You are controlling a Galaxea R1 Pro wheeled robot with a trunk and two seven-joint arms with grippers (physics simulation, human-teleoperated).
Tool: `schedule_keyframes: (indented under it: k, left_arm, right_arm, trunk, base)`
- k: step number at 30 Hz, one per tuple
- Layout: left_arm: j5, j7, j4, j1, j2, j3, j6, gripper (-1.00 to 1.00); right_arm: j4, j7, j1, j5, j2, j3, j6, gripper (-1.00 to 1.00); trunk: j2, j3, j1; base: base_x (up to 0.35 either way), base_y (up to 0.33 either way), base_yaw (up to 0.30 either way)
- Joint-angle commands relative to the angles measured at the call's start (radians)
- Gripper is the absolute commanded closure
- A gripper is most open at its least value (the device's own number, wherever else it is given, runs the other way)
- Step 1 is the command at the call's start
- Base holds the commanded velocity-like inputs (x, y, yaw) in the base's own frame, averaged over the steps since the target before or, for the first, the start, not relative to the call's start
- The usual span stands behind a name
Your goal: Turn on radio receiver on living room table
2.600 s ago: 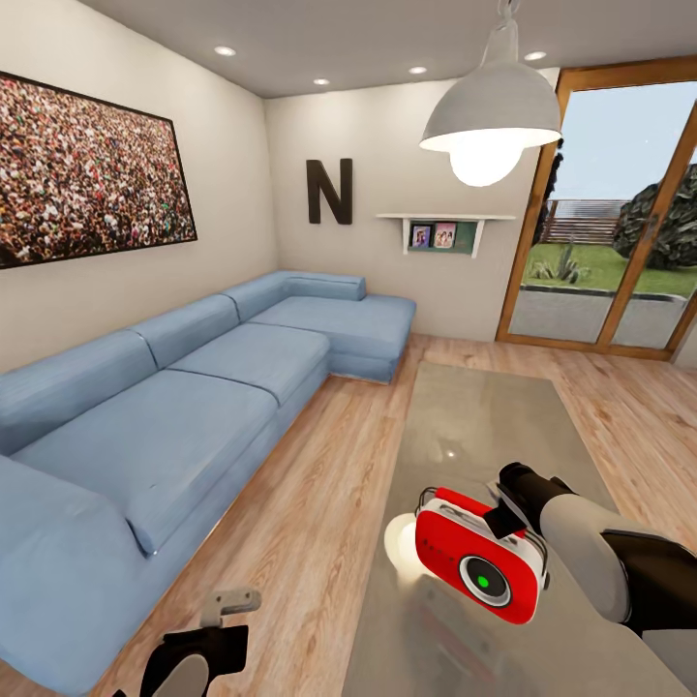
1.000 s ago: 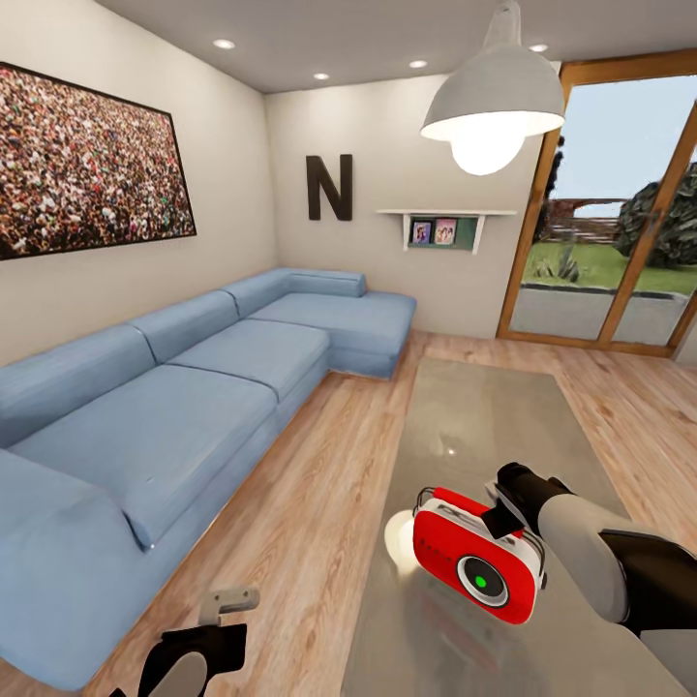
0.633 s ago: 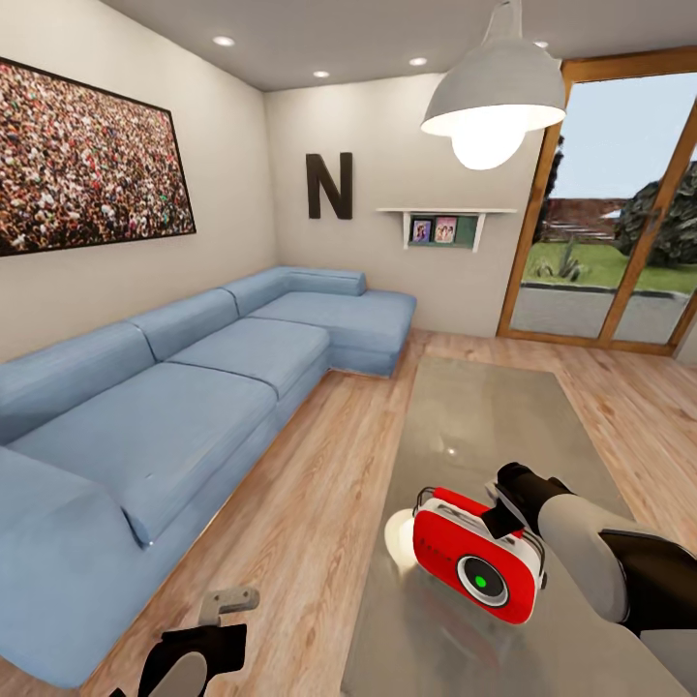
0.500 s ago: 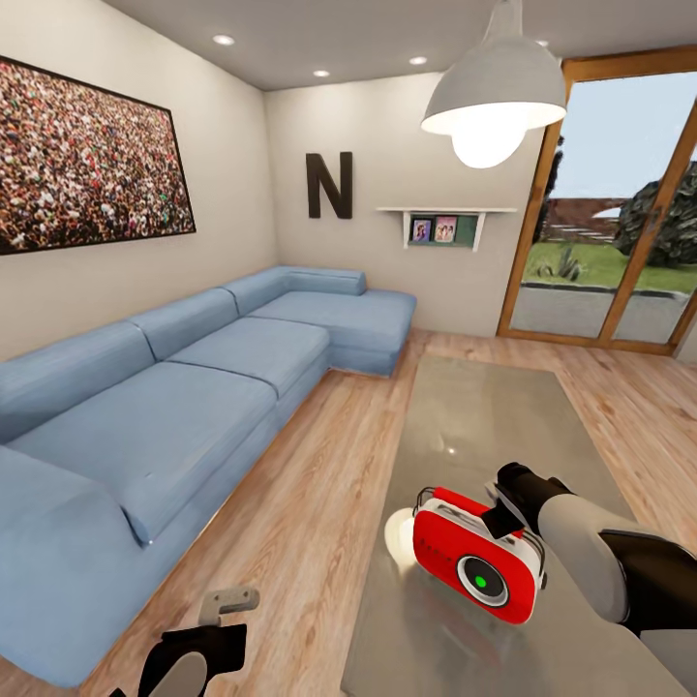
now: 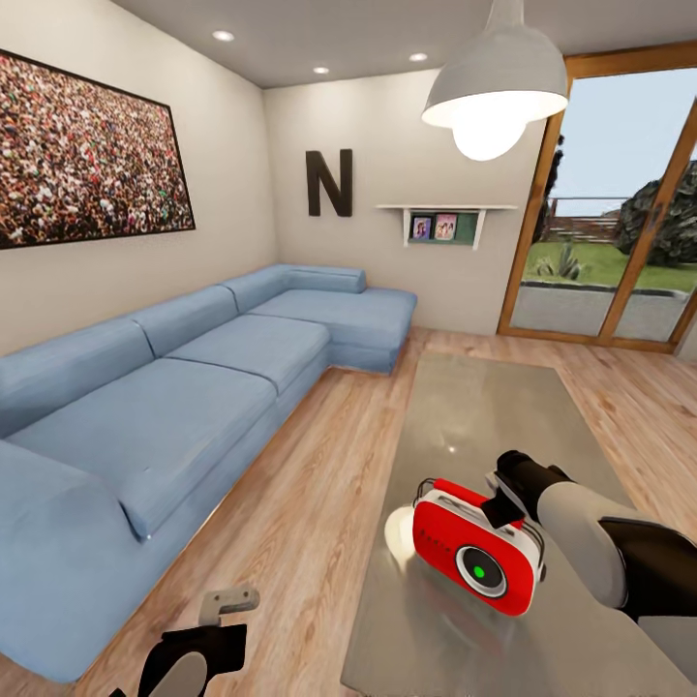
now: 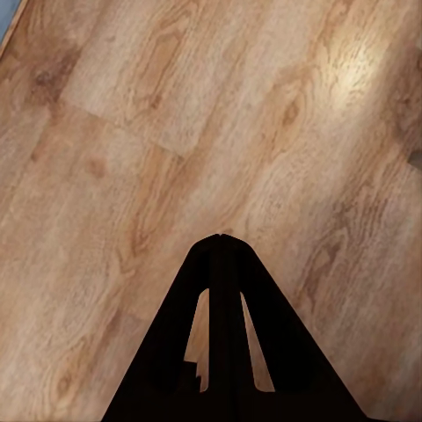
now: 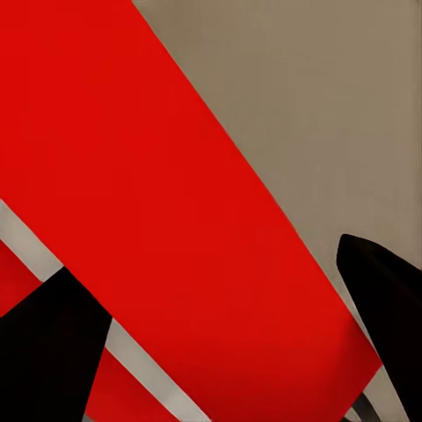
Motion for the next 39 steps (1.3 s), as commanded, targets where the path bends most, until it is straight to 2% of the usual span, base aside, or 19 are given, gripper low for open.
schedule_keyframes:
  k: [1, 5, 15, 24, 33, 39]
  left_arm:
    - [0.0, 0.0, 0.0, 0.0, 0.0, 0.0, 0.0, 1.0]
    - [0.0, 0.0, 0.0, 0.0, 0.0, 0.0, 0.0, 1.0]
    - [0.0, 0.0, 0.0, 0.0, -0.003, 0.0, -0.001, 1.0]
    - [0.0, 0.0, 0.0, 0.0, -0.003, 0.0, -0.001, 1.0]
    - [0.0, 0.0, 0.0, 0.0, -0.003, 0.0, -0.001, 1.0]
    - [0.0, 0.0, 0.0, 0.0, -0.002, 0.0, 0.0, 1.0]
  right_arm:
    - [-0.003, -0.004, 0.041, 0.022, 0.0, -0.011, -0.051, 1.0]
    - [-0.003, -0.004, 0.041, 0.022, 0.0, -0.011, -0.051, 1.0]
    - [-0.004, -0.004, 0.041, 0.022, 0.0, -0.011, -0.051, 1.0]
    - [-0.003, -0.004, 0.041, 0.022, 0.0, -0.011, -0.051, 1.0]
    - [-0.004, -0.004, 0.041, 0.022, 0.0, -0.011, -0.051, 1.0]
    - [-0.003, -0.004, 0.041, 0.023, 0.0, -0.011, -0.051, 1.0]
  trunk:
    - [-0.007, -0.004, 0.004]
    - [-0.035, -0.016, 0.02]
    - [-0.035, -0.016, 0.02]
    - [0.028, 0.012, -0.015]
    - [0.028, 0.012, -0.015]
    - [0.07, 0.031, -0.038]
  base:
    - [0.0, 0.0, 0.0]
    - [0.0, 0.0, 0.0]
    - [0.0, 0.0, 0.0]
    - [0.0, 0.0, 0.0]
    - [0.0, 0.0, 0.0]
    - [0.0, 0.0, 0.0]
